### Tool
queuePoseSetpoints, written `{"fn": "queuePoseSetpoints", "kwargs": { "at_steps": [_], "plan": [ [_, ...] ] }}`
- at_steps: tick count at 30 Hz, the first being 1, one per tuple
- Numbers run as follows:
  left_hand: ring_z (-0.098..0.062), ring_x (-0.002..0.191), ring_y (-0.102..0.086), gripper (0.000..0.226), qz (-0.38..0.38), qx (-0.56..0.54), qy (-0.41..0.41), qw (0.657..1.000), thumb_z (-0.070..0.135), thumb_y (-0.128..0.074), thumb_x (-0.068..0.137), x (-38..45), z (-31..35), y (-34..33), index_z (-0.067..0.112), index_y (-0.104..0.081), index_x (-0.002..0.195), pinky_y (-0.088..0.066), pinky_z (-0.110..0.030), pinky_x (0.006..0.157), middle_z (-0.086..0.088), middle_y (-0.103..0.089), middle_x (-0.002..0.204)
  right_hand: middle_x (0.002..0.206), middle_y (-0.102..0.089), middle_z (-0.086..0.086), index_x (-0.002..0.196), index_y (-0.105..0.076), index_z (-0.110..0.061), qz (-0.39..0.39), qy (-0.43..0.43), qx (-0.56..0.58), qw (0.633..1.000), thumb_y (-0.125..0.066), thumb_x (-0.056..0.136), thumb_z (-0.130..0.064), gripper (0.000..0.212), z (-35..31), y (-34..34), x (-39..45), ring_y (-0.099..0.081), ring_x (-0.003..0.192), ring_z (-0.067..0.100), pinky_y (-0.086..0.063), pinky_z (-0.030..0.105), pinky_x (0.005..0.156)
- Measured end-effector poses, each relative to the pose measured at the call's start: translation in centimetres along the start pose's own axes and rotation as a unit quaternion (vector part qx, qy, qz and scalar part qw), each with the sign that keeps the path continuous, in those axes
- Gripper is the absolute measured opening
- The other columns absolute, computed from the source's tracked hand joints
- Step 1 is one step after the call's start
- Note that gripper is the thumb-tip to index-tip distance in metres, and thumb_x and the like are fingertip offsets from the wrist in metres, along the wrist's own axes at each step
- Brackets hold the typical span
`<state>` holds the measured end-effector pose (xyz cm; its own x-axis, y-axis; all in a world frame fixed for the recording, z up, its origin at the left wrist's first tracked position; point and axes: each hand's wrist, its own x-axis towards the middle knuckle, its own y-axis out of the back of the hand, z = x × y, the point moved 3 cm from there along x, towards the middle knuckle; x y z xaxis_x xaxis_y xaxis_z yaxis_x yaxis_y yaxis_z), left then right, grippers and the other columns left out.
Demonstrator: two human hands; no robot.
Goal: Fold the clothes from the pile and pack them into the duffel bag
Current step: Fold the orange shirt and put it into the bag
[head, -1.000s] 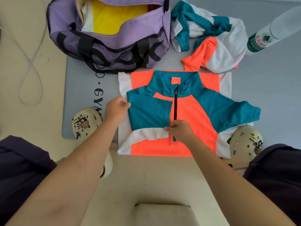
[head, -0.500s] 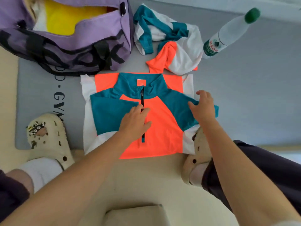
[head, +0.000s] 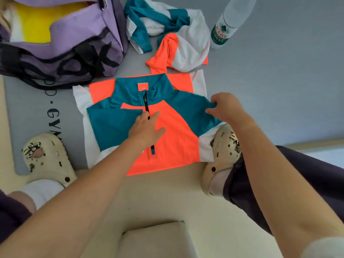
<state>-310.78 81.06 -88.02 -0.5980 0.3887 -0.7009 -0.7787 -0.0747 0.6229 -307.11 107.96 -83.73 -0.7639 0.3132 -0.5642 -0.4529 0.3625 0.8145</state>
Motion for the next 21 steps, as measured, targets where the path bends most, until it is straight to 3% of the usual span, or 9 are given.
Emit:
{"fn": "queuePoseSetpoints", "kwargs": {
  "at_steps": [3, 5, 7, 9, 11, 13, 17, 19, 21],
  "plan": [
    [-0.03, 0.135, -0.036, 0.058, 0.003, -0.015, 0.006, 1.0, 0.053, -0.044, 0.096, 0.1, 0.5, 0.9, 0.023, -0.038, 0.146, -0.038, -0.047, 0.106, -0.01, -0.037, 0.147, 0.122, -0.059, 0.008, 0.123, -0.06, -0.017, -0.04, -0.012, -0.033, 0.999, -0.06, 0.09, -0.029, 0.035, -2.3, -0.2, 0.0, -0.055, 0.113, 0.03, -0.039, 0.033, 0.077],
    [-0.029, 0.123, -0.049, 0.047, 0.048, -0.041, -0.012, 0.998, 0.049, -0.045, 0.097, -0.4, 1.3, 1.6, 0.019, -0.053, 0.133, -0.042, -0.043, 0.101, -0.008, -0.051, 0.134, 0.128, -0.056, 0.01, 0.129, -0.055, -0.012, -0.071, -0.031, -0.08, 0.994, -0.053, 0.095, -0.026, 0.036, -3.0, -0.3, -0.3, -0.055, 0.116, 0.032, -0.04, 0.034, 0.08],
    [-0.023, 0.105, -0.06, 0.033, 0.052, -0.172, -0.009, 0.984, 0.047, -0.049, 0.096, -0.9, 2.3, 1.7, 0.023, -0.063, 0.113, -0.048, -0.038, 0.092, -0.003, -0.064, 0.116, 0.128, -0.057, 0.017, 0.126, -0.053, -0.004, -0.13, -0.045, -0.051, 0.989, -0.048, 0.098, -0.022, 0.034, -4.0, -0.7, -0.7, -0.057, 0.114, 0.034, -0.041, 0.034, 0.079],
    [-0.017, 0.089, -0.066, 0.027, -0.018, -0.378, 0.033, 0.925, 0.05, -0.051, 0.095, -1.3, 3.3, 0.9, 0.027, -0.064, 0.099, -0.051, -0.036, 0.087, -0.002, -0.07, 0.104, 0.113, -0.062, 0.026, 0.119, -0.049, 0.002, -0.216, -0.077, 0.143, 0.963, -0.048, 0.1, -0.021, 0.03, -5.3, -1.4, -1.1, -0.068, 0.098, 0.037, -0.05, 0.033, 0.068],
    [-0.015, 0.09, -0.069, 0.032, -0.103, -0.526, 0.079, 0.841, 0.058, -0.051, 0.092, -1.5, 4.0, -0.1, 0.03, -0.064, 0.102, -0.054, -0.036, 0.086, 0.0, -0.072, 0.104, 0.088, -0.07, 0.027, 0.114, -0.043, 0.001, -0.299, -0.128, 0.412, 0.851, -0.048, 0.102, -0.025, 0.029, -6.7, -1.8, -1.8, -0.073, 0.075, 0.035, -0.057, 0.032, 0.056],
    [-0.012, 0.096, -0.07, 0.038, -0.136, -0.594, 0.106, 0.786, 0.062, -0.054, 0.089, -1.4, 3.7, -1.4, 0.033, -0.064, 0.111, -0.056, -0.032, 0.081, 0.007, -0.073, 0.107, 0.083, -0.074, 0.021, 0.117, -0.043, -0.003, -0.305, -0.126, 0.493, 0.805, -0.049, 0.101, -0.035, 0.037, -7.0, -1.9, -1.6, -0.074, 0.071, 0.033, -0.058, 0.031, 0.055],
    [-0.018, 0.099, -0.067, 0.021, -0.106, -0.54, 0.161, 0.819, 0.033, -0.065, 0.092, -0.9, 1.4, -4.0, 0.019, -0.065, 0.107, -0.055, -0.033, 0.085, -0.003, -0.071, 0.114, 0.092, -0.072, 0.011, 0.107, -0.056, -0.009, -0.113, -0.106, 0.375, 0.914, -0.052, 0.095, -0.023, 0.019, -5.5, -1.4, 0.5, -0.07, 0.057, 0.024, -0.057, 0.028, 0.053],
    [-0.022, 0.098, -0.065, 0.007, -0.079, -0.534, 0.17, 0.825, 0.021, -0.062, 0.095, -0.5, 0.7, -4.5, 0.014, -0.063, 0.096, -0.054, -0.034, 0.088, -0.006, -0.07, 0.109, 0.101, -0.069, 0.004, 0.098, -0.063, -0.014, -0.037, -0.059, 0.326, 0.943, -0.053, 0.091, -0.016, 0.012, -5.0, -1.6, 1.3, -0.068, 0.059, 0.017, -0.054, 0.025, 0.056],
    [-0.024, 0.101, -0.065, 0.009, -0.051, -0.54, 0.157, 0.825, 0.019, -0.059, 0.097, 0.1, 0.5, -4.4, 0.01, -0.06, 0.098, -0.056, -0.03, 0.082, -0.008, -0.067, 0.108, 0.102, -0.066, -0.001, 0.096, -0.065, -0.021, -0.026, -0.011, 0.291, 0.956, -0.054, 0.09, -0.012, 0.015, -5.0, -2.1, 1.8, -0.065, 0.064, 0.013, -0.05, 0.019, 0.059]
  ]
}}
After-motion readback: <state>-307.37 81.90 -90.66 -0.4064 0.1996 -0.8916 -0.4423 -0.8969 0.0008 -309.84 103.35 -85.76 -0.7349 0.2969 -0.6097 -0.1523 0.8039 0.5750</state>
